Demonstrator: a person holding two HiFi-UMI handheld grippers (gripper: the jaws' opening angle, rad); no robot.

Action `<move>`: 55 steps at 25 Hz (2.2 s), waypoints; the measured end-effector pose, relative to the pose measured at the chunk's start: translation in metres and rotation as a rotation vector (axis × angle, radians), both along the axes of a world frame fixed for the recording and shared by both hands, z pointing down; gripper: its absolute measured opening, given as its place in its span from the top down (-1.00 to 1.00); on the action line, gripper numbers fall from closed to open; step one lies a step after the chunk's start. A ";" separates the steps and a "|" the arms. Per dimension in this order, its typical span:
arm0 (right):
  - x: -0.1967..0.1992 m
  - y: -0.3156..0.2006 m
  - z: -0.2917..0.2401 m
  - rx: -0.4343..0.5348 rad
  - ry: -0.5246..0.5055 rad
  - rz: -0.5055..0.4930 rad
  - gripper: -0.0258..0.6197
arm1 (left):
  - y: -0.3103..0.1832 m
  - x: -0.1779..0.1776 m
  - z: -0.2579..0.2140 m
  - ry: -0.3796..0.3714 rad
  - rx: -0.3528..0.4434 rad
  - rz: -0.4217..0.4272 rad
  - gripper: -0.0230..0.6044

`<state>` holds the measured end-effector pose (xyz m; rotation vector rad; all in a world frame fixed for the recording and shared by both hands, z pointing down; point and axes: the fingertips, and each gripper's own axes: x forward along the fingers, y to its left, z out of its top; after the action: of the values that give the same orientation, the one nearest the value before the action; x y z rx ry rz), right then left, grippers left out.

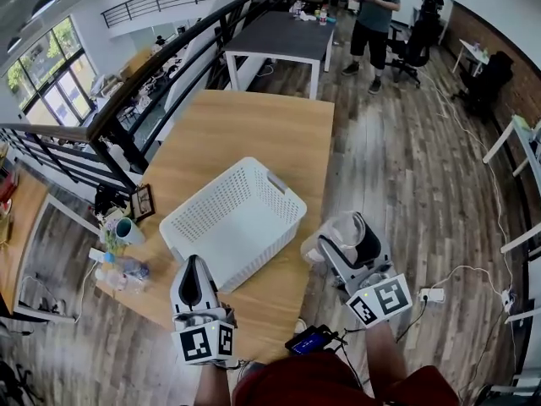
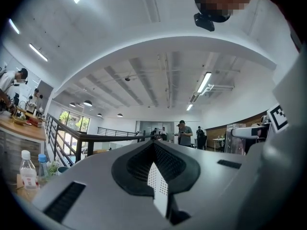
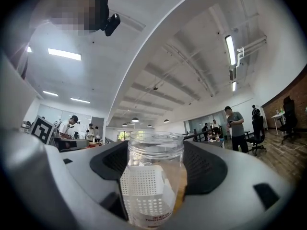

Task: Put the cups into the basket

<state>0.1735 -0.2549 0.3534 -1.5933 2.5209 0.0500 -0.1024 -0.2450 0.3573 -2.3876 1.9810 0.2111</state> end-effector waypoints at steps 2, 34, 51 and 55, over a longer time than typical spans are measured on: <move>0.006 -0.008 0.000 0.001 -0.007 -0.010 -0.17 | -0.004 0.004 -0.001 -0.005 -0.002 -0.015 0.93; -0.039 -0.058 -0.069 0.155 0.023 -0.103 -0.17 | -0.021 -0.008 0.001 0.022 -0.010 -0.007 0.93; -0.098 -0.116 -0.087 0.180 0.095 -0.239 -0.17 | -0.006 -0.019 0.005 0.038 -0.013 -0.028 0.93; -0.113 -0.131 -0.079 0.150 0.084 -0.272 -0.17 | -0.001 -0.023 0.006 0.042 -0.015 -0.039 0.93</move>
<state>0.0605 -0.3858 0.2744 -1.2073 2.7006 0.2713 -0.1256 -0.2460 0.3630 -2.3705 2.0518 0.2485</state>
